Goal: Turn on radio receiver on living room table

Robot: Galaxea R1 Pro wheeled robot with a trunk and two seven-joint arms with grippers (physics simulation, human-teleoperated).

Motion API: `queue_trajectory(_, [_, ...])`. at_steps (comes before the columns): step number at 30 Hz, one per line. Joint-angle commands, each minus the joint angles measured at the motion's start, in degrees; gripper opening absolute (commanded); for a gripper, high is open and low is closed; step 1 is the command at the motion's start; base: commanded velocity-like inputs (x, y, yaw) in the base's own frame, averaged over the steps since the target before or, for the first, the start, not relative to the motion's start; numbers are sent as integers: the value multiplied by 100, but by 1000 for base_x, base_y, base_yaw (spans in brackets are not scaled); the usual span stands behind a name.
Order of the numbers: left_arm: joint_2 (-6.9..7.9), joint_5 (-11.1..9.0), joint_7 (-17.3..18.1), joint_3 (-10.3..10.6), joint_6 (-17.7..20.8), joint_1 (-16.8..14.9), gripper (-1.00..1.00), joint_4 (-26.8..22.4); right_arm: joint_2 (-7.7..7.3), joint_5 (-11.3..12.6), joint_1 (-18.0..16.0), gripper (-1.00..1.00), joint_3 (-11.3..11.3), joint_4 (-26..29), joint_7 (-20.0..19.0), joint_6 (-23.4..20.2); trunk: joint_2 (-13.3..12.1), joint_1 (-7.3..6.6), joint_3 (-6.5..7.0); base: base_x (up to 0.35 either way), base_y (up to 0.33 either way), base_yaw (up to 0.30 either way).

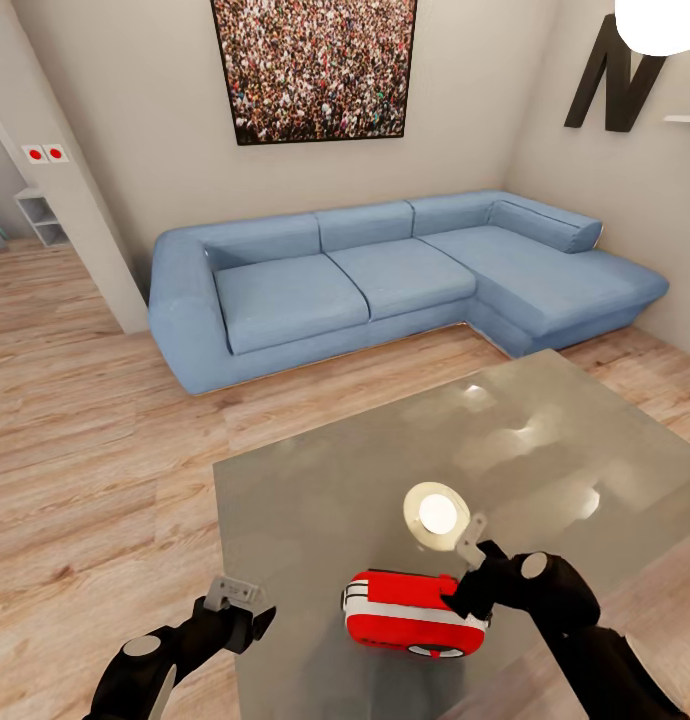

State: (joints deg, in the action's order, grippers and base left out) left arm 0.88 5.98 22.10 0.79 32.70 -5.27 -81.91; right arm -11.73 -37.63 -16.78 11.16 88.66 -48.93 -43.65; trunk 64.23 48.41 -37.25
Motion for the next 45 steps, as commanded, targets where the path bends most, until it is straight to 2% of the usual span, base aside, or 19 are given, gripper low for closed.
queue_trajectory(1, [0, 0, -1, 0, 0, 0, 100, 0, 1, -67, 0, 100, 0, -1, -32, 9, 0, 0, 0, 0, 0, 0])
queue_trajectory(3, [0, 0, -2, 0, 0, 0, 100, 0, 9, -324, -1, 100, 21, -11, -137, 94, 0, 0, 0, 0, 0, 0])
queue_trajectory(8, [0, 0, -3, 0, 0, 0, 100, 0, 11, -550, -1, 100, 323, -22, -454, 194, 0, 0, 0, 0, 0, 0])
queue_trajectory(14, [0, 0, -4, 0, 0, 0, 100, 3, 13, -818, -1, 100, 569, -24, -564, 295, 0, 0, 0, 0, 0, 0])
queue_trajectory(23, [0, 0, -4, 0, 0, 0, 100, 46, 13, -880, -29, 100, 616, -47, -581, 408, 0, 0, 0, 0, 0, 0])
queue_trajectory(26, [0, 0, -4, 0, 0, 0, 100, 51, 13, -867, -212, 100, 616, -103, -613, 417, 0, 0, 0, 0, 0, 0])
queue_trajectory(32, [0, 0, -4, 0, 0, 0, 100, 52, 15, -880, -291, 100, 616, -178, -733, 432, 0, 0, 0, 0, 0, 0])
queue_trajectory(38, [0, 6, -4, 0, 0, 0, 100, 53, 23, -864, -517, 100, 610, -429, -775, 457, 0, 0, 0, 0, 0, 0])
queue_trajectory(45, [0, 10, -4, 0, 0, 0, 100, 53, 117, -828, -692, 100, 607, -715, -784, 470, 0, 0, 0, 0, 0, 0])
